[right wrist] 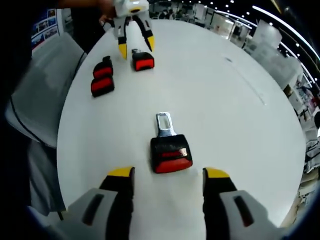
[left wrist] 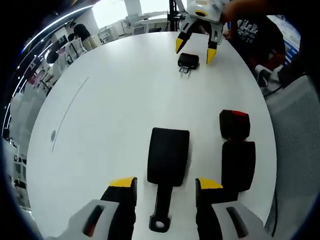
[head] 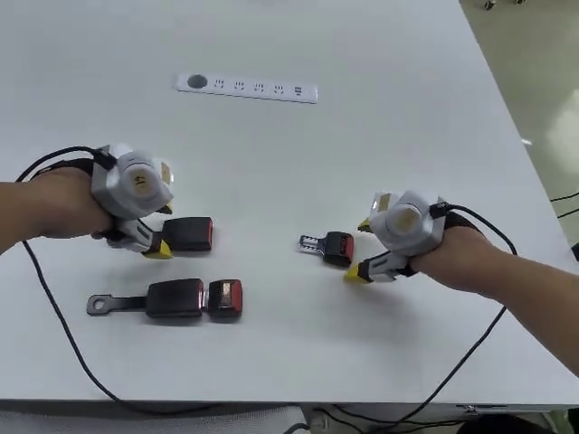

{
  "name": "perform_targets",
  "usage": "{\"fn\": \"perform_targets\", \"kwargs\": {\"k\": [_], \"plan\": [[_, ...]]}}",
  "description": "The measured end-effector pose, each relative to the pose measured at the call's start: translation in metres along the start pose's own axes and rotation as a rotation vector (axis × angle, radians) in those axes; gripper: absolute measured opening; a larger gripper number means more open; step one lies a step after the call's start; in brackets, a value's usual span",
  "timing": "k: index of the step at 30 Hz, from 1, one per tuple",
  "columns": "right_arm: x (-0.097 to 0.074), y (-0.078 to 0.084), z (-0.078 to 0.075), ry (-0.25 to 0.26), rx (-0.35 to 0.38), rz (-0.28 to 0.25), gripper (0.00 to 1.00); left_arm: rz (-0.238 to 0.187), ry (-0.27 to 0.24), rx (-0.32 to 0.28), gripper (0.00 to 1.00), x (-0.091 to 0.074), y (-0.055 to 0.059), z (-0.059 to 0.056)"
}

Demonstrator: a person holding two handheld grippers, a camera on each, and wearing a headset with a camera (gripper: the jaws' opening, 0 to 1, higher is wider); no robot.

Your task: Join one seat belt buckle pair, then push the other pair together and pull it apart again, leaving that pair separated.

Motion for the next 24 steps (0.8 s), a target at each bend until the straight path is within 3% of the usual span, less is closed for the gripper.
{"fn": "perform_targets", "kwargs": {"k": [2,4,7,10,11,12,14,20,24], "plan": [[-0.008,-0.001,0.011,0.001,0.004,-0.021,0.57,-0.008,-0.034,0.008,0.53,-0.015,0.009,-0.003],[-0.015,-0.001,0.020,0.009,0.004,-0.043,0.57,-0.073,-0.067,-0.063,0.55,-0.030,0.013,-0.007],[-0.026,-0.003,0.031,0.033,0.052,-0.096,0.61,-0.123,-0.118,-0.135,0.61,-0.050,0.026,-0.017],[-0.038,-0.004,0.044,0.047,0.112,-0.146,0.64,-0.143,-0.130,-0.192,0.65,-0.066,0.044,-0.039],[-0.040,-0.004,0.046,0.047,0.113,-0.148,0.65,-0.146,-0.128,-0.196,0.66,-0.068,0.046,-0.042],[-0.047,-0.004,0.053,0.054,0.122,-0.162,0.67,-0.158,-0.132,-0.211,0.67,-0.074,0.053,-0.054],[-0.056,-0.004,0.060,0.066,0.151,-0.187,0.73,-0.186,-0.141,-0.253,0.70,-0.082,0.059,-0.067],[-0.077,-0.007,0.070,0.101,0.239,-0.232,0.85,-0.256,-0.175,-0.342,0.77,-0.100,0.066,-0.087],[-0.084,-0.011,0.076,0.116,0.262,-0.236,0.96,-0.319,-0.188,-0.380,0.83,-0.110,0.061,-0.092]]}}
Point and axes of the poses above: the centre of the closed fingertips' face, and the gripper's own axes: x roughly forward along the fingers, z roughly to its left, y roughly out of its underside, the point moved 3 cm from there along -x, roughly backward along the fingers, and after that the axes turned 1 degree about -x, right-handed, at the moved point
